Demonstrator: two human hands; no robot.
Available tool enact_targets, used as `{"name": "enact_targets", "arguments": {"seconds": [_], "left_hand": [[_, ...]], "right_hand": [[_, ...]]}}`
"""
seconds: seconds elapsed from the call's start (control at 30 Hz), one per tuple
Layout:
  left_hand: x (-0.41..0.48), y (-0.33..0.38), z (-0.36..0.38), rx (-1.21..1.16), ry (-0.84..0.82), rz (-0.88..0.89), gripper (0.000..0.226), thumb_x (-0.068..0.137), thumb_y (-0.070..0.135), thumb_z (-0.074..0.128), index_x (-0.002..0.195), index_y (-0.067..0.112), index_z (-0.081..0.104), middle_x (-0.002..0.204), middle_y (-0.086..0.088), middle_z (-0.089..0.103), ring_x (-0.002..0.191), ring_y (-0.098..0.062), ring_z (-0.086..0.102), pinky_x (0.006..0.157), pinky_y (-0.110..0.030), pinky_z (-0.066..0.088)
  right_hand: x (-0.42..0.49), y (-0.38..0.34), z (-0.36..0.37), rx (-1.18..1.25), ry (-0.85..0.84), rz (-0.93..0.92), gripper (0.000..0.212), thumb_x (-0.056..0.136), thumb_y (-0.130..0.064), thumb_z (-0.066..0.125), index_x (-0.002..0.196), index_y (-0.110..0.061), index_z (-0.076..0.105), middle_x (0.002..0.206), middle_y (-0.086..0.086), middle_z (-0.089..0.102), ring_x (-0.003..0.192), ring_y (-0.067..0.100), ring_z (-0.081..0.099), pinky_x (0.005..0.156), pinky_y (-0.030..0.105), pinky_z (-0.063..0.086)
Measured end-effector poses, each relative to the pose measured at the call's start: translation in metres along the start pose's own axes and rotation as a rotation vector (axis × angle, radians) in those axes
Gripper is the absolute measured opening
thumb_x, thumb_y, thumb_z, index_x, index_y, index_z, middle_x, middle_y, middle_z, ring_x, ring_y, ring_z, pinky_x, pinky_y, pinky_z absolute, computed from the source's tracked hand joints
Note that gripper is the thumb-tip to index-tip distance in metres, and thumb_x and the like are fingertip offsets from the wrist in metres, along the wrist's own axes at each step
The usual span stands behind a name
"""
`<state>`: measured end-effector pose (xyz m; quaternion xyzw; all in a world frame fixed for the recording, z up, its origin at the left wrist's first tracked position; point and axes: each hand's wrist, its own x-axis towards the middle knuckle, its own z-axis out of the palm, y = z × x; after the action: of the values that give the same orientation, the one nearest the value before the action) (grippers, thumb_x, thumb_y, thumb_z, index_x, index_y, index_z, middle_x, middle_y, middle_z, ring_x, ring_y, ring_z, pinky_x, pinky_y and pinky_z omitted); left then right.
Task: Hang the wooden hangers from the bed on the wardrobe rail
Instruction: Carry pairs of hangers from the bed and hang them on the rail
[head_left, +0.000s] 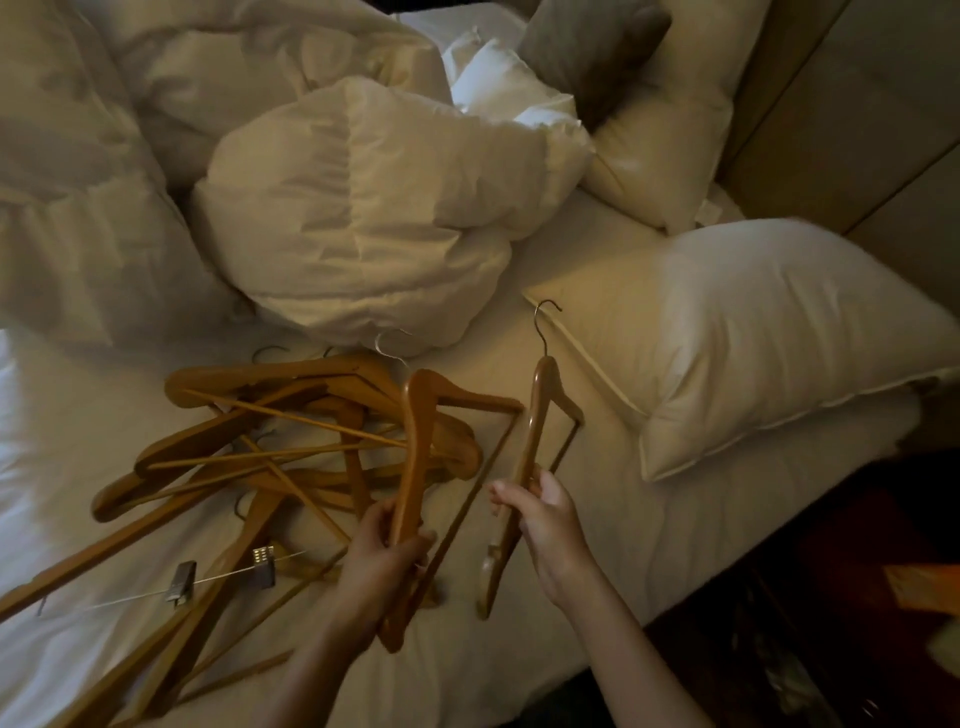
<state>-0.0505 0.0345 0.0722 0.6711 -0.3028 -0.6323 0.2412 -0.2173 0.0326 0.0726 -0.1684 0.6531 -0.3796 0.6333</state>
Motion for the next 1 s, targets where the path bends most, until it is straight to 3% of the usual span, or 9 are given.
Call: {"name": "enact_targets", "arguments": {"seconds": [0.07, 0.23, 0.3, 0.43, 0.53, 0.67, 0.77, 0.87, 1.0], "left_hand": [[-0.014, -0.007, 0.009, -0.047, 0.039, 0.039, 0.038, 0.085, 0.009, 0.061, 0.117, 0.021, 0.045, 0.092, -0.008, 0.056, 0.072, -0.022, 0.059, 0.062, -0.033, 0.054], [-0.04, -0.025, 0.013, -0.191, 0.015, 0.098, 0.039, 0.086, 0.005, 0.058, 0.118, 0.023, 0.045, 0.091, -0.014, 0.059, 0.061, -0.012, 0.065, 0.053, -0.019, 0.056], [-0.048, -0.031, 0.013, -0.204, -0.016, 0.106, 0.04, 0.085, 0.006, 0.059, 0.119, 0.023, 0.046, 0.096, -0.014, 0.06, 0.065, -0.012, 0.067, 0.057, -0.023, 0.056], [-0.061, -0.039, 0.017, -0.124, -0.048, 0.151, 0.048, 0.083, 0.011, 0.063, 0.125, 0.024, 0.046, 0.106, -0.013, 0.059, 0.078, -0.02, 0.066, 0.059, -0.026, 0.052], [-0.072, -0.044, 0.027, -0.08, -0.077, 0.197, 0.047, 0.083, 0.01, 0.062, 0.125, 0.025, 0.046, 0.106, -0.011, 0.059, 0.081, -0.021, 0.066, 0.06, -0.025, 0.053], [-0.085, -0.047, 0.05, -0.061, -0.08, 0.247, 0.047, 0.083, 0.007, 0.061, 0.123, 0.026, 0.044, 0.101, -0.005, 0.056, 0.079, -0.019, 0.061, 0.061, -0.027, 0.05], [-0.096, -0.052, 0.068, -0.025, -0.106, 0.288, 0.047, 0.083, 0.006, 0.061, 0.12, 0.03, 0.044, 0.104, -0.005, 0.055, 0.079, -0.018, 0.059, 0.061, -0.026, 0.049], [-0.113, -0.061, 0.086, 0.009, -0.143, 0.319, 0.048, 0.082, 0.004, 0.062, 0.118, 0.029, 0.045, 0.109, -0.005, 0.053, 0.085, -0.019, 0.06, 0.067, -0.026, 0.05], [-0.138, -0.079, 0.112, 0.152, -0.19, 0.342, 0.054, 0.078, 0.006, 0.068, 0.123, 0.027, 0.048, 0.113, 0.003, 0.053, 0.094, -0.016, 0.061, 0.07, -0.023, 0.051]], "right_hand": [[-0.011, 0.009, -0.006, 0.038, 0.026, -0.04, 0.033, 0.086, -0.021, 0.06, 0.118, -0.013, 0.057, 0.104, 0.005, 0.07, 0.097, 0.015, 0.066, 0.082, 0.028, 0.052], [-0.033, 0.028, -0.01, 0.049, 0.039, -0.101, 0.019, 0.091, -0.024, 0.054, 0.108, -0.018, 0.058, 0.096, 0.005, 0.072, 0.085, 0.014, 0.071, 0.072, 0.023, 0.056], [-0.04, 0.033, -0.01, 0.031, 0.048, -0.089, 0.015, 0.093, -0.026, 0.049, 0.106, -0.021, 0.056, 0.087, 0.007, 0.072, 0.078, 0.014, 0.071, 0.068, 0.023, 0.055], [-0.054, 0.041, -0.017, -0.013, 0.073, -0.073, 0.02, 0.094, -0.028, 0.047, 0.105, -0.017, 0.06, 0.074, 0.001, 0.065, 0.072, 0.013, 0.064, 0.067, 0.024, 0.051], [-0.068, 0.043, -0.032, 0.042, 0.097, -0.054, 0.021, 0.093, -0.026, 0.048, 0.098, -0.012, 0.062, 0.071, 0.001, 0.061, 0.067, 0.01, 0.061, 0.057, 0.017, 0.051], [-0.086, 0.047, -0.056, 0.015, 0.141, -0.043, 0.027, 0.091, -0.028, 0.052, 0.111, -0.012, 0.059, 0.068, -0.002, 0.057, 0.059, 0.008, 0.053, 0.049, 0.015, 0.046], [-0.103, 0.054, -0.084, 0.029, 0.168, -0.069, 0.03, 0.086, -0.022, 0.061, 0.115, -0.014, 0.055, 0.066, -0.002, 0.054, 0.056, 0.008, 0.05, 0.048, 0.016, 0.043], [-0.122, 0.063, -0.115, 0.106, 0.176, -0.084, 0.023, 0.085, -0.015, 0.063, 0.105, -0.02, 0.055, 0.066, 0.0, 0.052, 0.052, 0.008, 0.047, 0.044, 0.016, 0.041], [-0.151, 0.086, -0.15, 0.219, 0.226, -0.061, 0.031, 0.085, -0.009, 0.061, 0.115, -0.012, 0.053, 0.068, 0.001, 0.051, 0.05, 0.008, 0.044, 0.04, 0.015, 0.038]]}}
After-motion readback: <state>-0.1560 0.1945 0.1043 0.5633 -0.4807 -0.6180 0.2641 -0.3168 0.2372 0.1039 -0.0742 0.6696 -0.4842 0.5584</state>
